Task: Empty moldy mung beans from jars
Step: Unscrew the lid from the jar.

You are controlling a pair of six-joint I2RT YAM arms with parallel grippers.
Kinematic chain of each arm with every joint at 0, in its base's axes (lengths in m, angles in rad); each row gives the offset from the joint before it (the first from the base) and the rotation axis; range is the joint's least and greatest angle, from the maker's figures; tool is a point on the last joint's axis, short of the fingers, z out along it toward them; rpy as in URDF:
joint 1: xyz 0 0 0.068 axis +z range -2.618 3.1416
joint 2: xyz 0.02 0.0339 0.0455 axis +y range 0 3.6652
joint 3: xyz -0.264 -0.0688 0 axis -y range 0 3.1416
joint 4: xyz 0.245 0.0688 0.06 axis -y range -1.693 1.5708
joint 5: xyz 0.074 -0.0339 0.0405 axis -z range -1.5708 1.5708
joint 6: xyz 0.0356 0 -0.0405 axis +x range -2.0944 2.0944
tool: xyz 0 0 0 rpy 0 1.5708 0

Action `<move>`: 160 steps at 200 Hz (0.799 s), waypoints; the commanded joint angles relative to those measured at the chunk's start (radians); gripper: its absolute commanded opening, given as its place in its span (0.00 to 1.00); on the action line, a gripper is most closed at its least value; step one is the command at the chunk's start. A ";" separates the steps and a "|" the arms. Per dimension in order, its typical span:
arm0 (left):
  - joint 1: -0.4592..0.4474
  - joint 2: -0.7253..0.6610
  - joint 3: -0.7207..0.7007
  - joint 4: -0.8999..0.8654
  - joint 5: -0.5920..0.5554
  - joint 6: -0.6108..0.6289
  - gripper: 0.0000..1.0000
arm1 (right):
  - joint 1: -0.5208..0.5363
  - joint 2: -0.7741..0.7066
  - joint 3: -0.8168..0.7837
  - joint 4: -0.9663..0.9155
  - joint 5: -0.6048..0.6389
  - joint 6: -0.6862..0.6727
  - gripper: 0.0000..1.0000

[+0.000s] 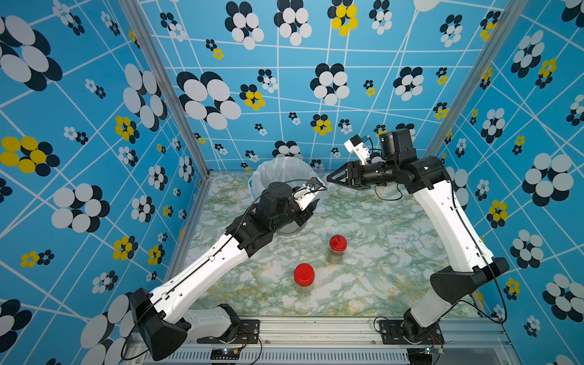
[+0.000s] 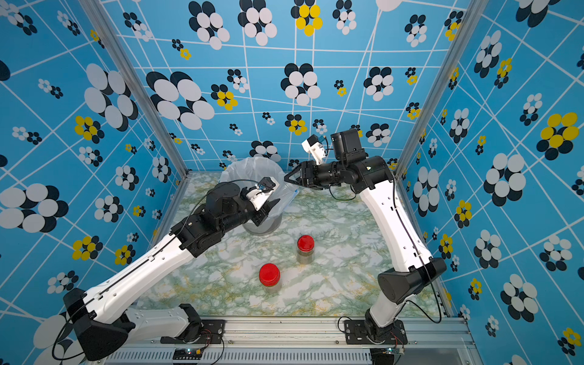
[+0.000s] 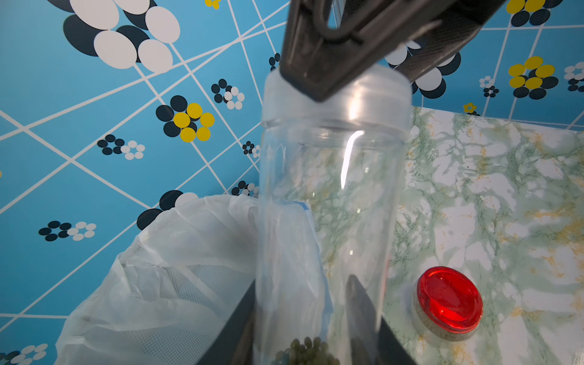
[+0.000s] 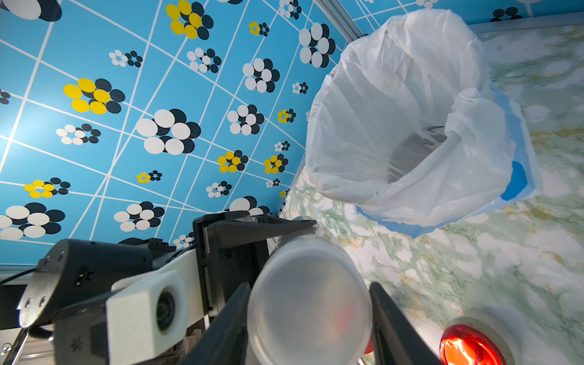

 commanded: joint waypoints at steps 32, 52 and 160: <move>-0.005 -0.008 0.047 0.005 -0.008 0.009 0.14 | -0.003 0.001 0.019 -0.029 -0.045 -0.024 0.42; -0.005 0.002 0.053 0.002 -0.009 -0.002 0.14 | -0.003 -0.004 0.017 -0.033 -0.038 -0.042 0.34; 0.081 0.019 0.078 0.008 0.155 -0.145 0.14 | -0.003 -0.068 -0.016 -0.006 -0.024 -0.307 0.33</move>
